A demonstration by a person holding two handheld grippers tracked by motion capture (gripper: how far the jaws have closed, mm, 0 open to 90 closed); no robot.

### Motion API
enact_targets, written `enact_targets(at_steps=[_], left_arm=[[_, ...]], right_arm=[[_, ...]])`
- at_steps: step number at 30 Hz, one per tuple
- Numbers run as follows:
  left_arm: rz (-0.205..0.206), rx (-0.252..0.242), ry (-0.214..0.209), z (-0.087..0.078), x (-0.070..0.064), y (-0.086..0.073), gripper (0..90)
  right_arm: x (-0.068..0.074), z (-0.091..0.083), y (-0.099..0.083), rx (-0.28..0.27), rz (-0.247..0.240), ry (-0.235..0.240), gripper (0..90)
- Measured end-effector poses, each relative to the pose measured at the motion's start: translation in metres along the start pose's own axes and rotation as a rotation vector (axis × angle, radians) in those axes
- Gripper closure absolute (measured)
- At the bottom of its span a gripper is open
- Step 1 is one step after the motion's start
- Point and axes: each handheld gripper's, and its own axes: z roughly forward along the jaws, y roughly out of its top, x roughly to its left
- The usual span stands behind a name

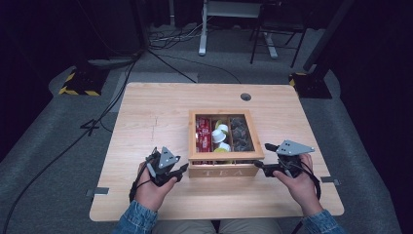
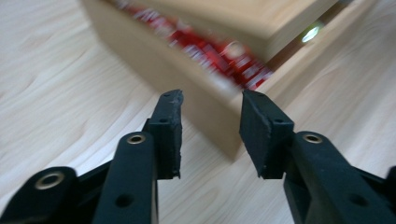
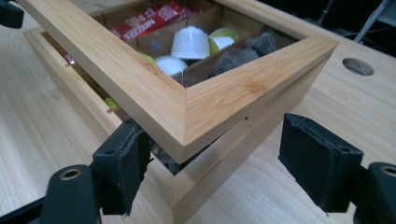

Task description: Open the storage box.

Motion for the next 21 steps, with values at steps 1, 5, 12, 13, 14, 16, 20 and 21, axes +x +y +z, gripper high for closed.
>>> enact_targets(at_steps=[1, 5, 12, 13, 14, 16, 20, 21], left_arm=[[-0.011, 0.01, 0.01, -0.001, 0.003, -0.002, 55.0], [-0.026, 0.028, 0.067, -0.002, 0.018, -0.01, 45.3], [-0.079, 0.038, 0.115, -0.001, 0.039, -0.027, 37.8], [-0.086, 0.038, 0.126, -0.001, 0.042, -0.03, 37.6], [-0.088, 0.041, 0.133, -0.001, 0.043, -0.033, 37.3], [-0.092, 0.043, 0.142, -0.003, 0.046, -0.037, 37.2], [-0.088, 0.049, 0.165, -0.007, 0.05, -0.045, 37.1], [-0.097, 0.052, 0.166, -0.008, 0.05, -0.047, 37.1]], right_arm=[[-0.001, -0.001, 0.002, -0.005, -0.002, 0.0, 24.9], [-0.003, -0.003, 0.013, -0.018, -0.019, -0.003, 25.0], [-0.011, -0.006, 0.035, -0.035, -0.047, -0.006, 26.3], [-0.012, -0.006, 0.039, -0.041, -0.06, -0.009, 27.2], [-0.013, -0.006, 0.044, -0.047, -0.07, -0.013, 27.8], [-0.016, -0.006, 0.052, -0.055, -0.078, -0.02, 28.2], [-0.023, -0.003, 0.064, -0.075, -0.079, -0.011, 31.0], [-0.024, -0.002, 0.066, -0.082, -0.076, -0.01, 32.0]])
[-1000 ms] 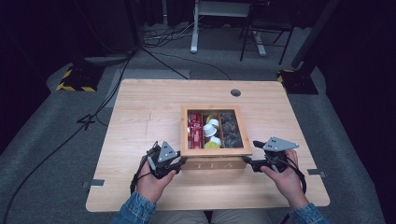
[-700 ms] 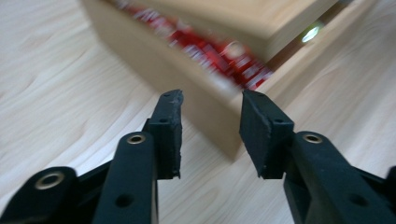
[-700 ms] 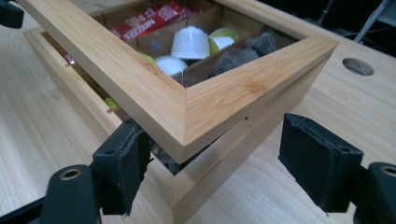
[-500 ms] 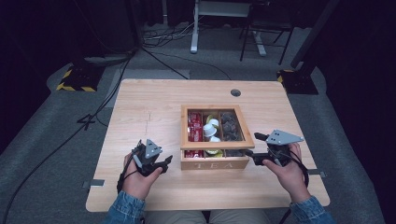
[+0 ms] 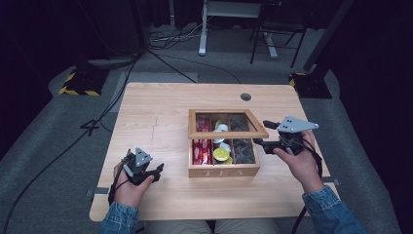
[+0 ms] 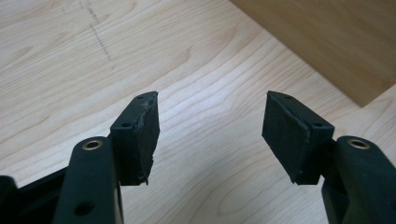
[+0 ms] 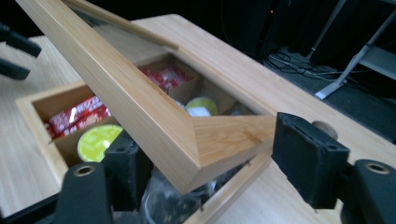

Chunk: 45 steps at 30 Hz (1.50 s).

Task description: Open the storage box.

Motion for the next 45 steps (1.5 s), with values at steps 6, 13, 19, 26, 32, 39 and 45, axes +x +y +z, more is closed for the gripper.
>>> enact_targets(at_steps=[6, 13, 19, 26, 32, 39, 45], left_arm=[[-0.004, 0.002, 0.016, -0.001, 0.005, -0.007, 37.2], [-0.013, -0.003, 0.015, 0.0, 0.014, -0.008, 36.9], [-0.017, -0.008, 0.007, 0.005, 0.021, -0.008, 37.0], [-0.014, -0.011, -0.004, 0.012, 0.025, -0.006, 36.9], [-0.011, -0.006, -0.011, 0.018, 0.028, -0.003, 36.8], [-0.003, 0.007, -0.008, 0.022, 0.027, -0.003, 36.7], [-0.005, 0.016, -0.004, 0.022, 0.027, -0.006, 36.7]], right_arm=[[-0.013, 0.005, 0.015, -0.025, 0.002, 0.007, 37.9], [-0.023, 0.01, 0.033, -0.054, -0.006, -0.008, 45.4], [-0.031, 0.019, 0.042, -0.055, 0.01, 0.001, 47.2], [-0.041, 0.026, 0.053, -0.086, 0.017, -0.031, 48.0], [-0.052, 0.034, 0.063, -0.103, 0.04, -0.056, 47.7], [-0.063, 0.043, 0.072, -0.105, 0.051, -0.07, 47.9], [-0.071, 0.057, 0.076, -0.082, 0.052, -0.111, 46.4]])
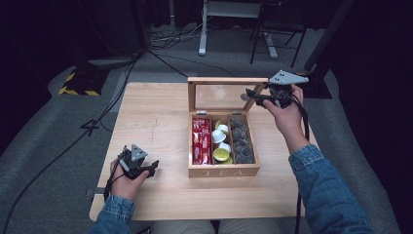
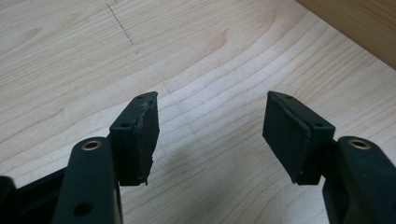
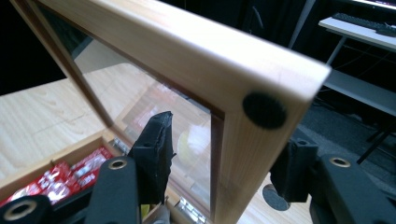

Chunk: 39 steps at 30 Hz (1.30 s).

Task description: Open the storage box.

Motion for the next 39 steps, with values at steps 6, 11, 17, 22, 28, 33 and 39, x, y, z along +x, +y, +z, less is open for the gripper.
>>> enact_targets(at_steps=[6, 11, 17, 22, 28, 33, 39], left_arm=[[0.004, 0.006, 0.002, -0.001, 0.001, -0.002, 36.5], [0.003, 0.021, -0.002, -0.002, 0.002, -0.004, 37.4], [0.007, 0.026, -0.003, -0.001, 0.002, -0.003, 37.4], [0.003, 0.025, -0.006, 0.0, 0.002, -0.003, 36.9], [0.007, 0.029, -0.008, 0.001, 0.002, -0.003, 37.0], [0.014, 0.032, -0.011, 0.001, 0.0, -0.004, 37.3], [0.014, 0.034, -0.011, 0.001, 0.001, -0.004, 37.2]], right_arm=[[-0.012, 0.013, -0.001, 0.006, 0.057, 0.011, 47.1], [-0.017, 0.023, 0.002, 0.005, 0.069, -0.005, 46.3], [-0.026, 0.036, 0.005, 0.006, 0.112, -0.01, 44.3], [-0.032, 0.048, 0.004, 0.012, 0.14, -0.014, 43.0], [-0.037, 0.059, -0.003, 0.042, 0.17, -0.015, 42.8], [-0.04, 0.07, -0.011, 0.077, 0.189, -0.017, 42.8], [-0.044, 0.082, -0.022, 0.096, 0.22, -0.025, 42.8]])
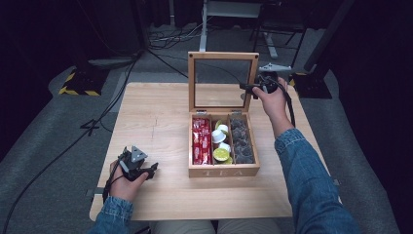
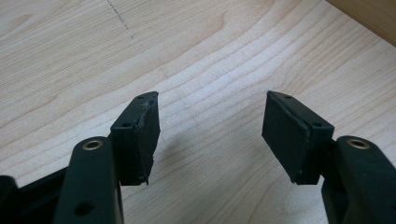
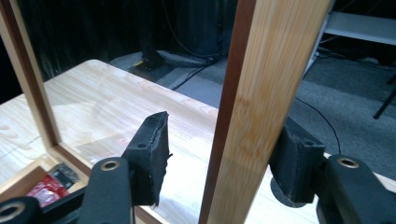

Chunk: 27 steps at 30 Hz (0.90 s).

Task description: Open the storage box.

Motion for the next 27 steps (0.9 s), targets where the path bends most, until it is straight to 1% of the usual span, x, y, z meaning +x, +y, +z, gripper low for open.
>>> enact_targets(at_steps=[8, 9, 11, 13, 18, 20, 23, 27], left_arm=[[0.023, 0.012, -0.01, 0.005, -0.003, 0.0, 37.3], [0.024, 0.013, -0.011, 0.005, -0.003, 0.0, 37.2], [0.024, 0.015, -0.013, 0.005, -0.002, 0.0, 37.2], [0.021, 0.017, -0.013, 0.005, -0.002, 0.0, 37.2], [0.027, 0.021, -0.017, 0.005, -0.002, 0.0, 37.2], [0.025, 0.022, -0.017, 0.006, -0.002, 0.0, 37.1], [0.026, 0.023, -0.019, 0.006, -0.002, 0.0, 37.0], [0.018, 0.028, -0.021, 0.005, -0.001, -0.001, 36.9]], right_arm=[[-0.004, 0.012, -0.006, 0.028, 0.018, -0.02, 42.8], [-0.005, 0.015, -0.008, 0.038, 0.028, -0.022, 42.8], [-0.006, 0.016, -0.009, 0.04, 0.032, -0.022, 43.0], [-0.007, 0.018, -0.011, 0.043, 0.046, -0.021, 43.8], [-0.007, 0.019, -0.011, 0.057, 0.046, -0.022, 43.8], [-0.007, 0.019, -0.012, 0.061, 0.05, -0.024, 41.4], [-0.006, 0.018, -0.012, 0.055, 0.049, -0.047, 37.6], [-0.008, 0.013, -0.011, 0.042, 0.051, -0.05, 34.3]])
